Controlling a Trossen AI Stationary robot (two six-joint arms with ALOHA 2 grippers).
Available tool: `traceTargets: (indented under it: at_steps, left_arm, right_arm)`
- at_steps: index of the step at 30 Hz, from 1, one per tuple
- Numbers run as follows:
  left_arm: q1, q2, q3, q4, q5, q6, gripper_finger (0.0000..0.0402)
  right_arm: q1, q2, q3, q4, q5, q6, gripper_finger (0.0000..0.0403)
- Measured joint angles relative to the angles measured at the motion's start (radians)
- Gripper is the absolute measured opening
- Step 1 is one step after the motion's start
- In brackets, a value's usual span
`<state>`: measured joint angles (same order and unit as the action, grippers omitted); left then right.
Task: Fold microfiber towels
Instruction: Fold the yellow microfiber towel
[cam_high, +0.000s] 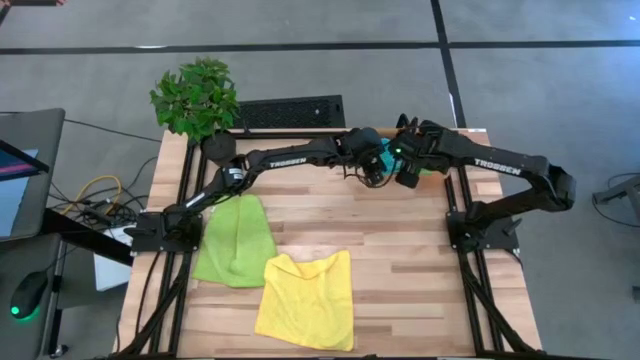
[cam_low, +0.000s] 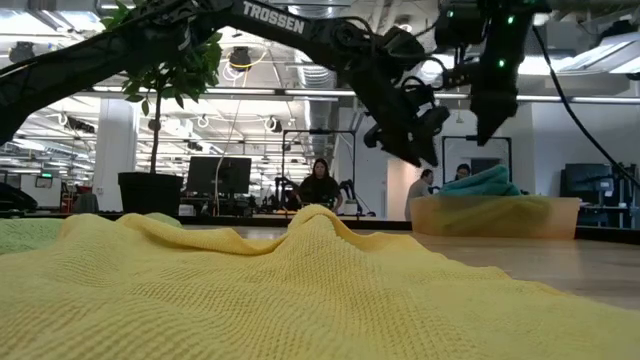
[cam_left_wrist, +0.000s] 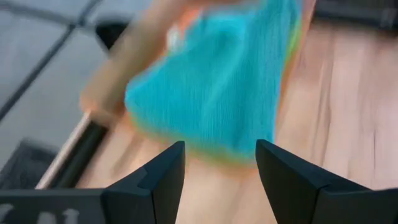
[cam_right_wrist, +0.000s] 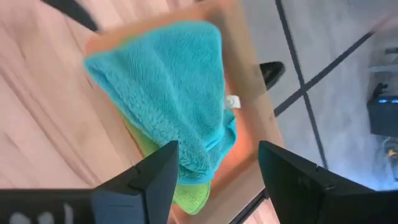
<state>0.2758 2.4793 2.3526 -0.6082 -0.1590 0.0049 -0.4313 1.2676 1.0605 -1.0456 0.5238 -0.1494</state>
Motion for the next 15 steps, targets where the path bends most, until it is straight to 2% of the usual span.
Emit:
traceTargets:
  at_steps: [2, 7, 10, 15]
  left_arm:
    - [-0.014, -0.014, 0.000, -0.049, -0.059, 0.001, 0.0190]
    - [-0.077, -0.060, 0.000, -0.237, -0.289, -0.021, 0.0190]
    - [-0.126, -0.089, 0.000, -0.365, -0.342, -0.071, 0.0190]
    - [-0.223, -0.119, 0.000, -0.579, -0.353, -0.190, 0.0190]
  right_arm:
    - [0.021, -0.031, 0.018, -0.001, 0.001, 0.019, 0.0244]
    - [0.106, -0.172, 0.019, 0.007, -0.001, 0.067, 0.0244]
    - [0.186, -0.256, 0.017, 0.009, -0.001, 0.101, 0.0244]
    - [0.348, -0.336, 0.017, 0.055, -0.008, 0.126, 0.0244]
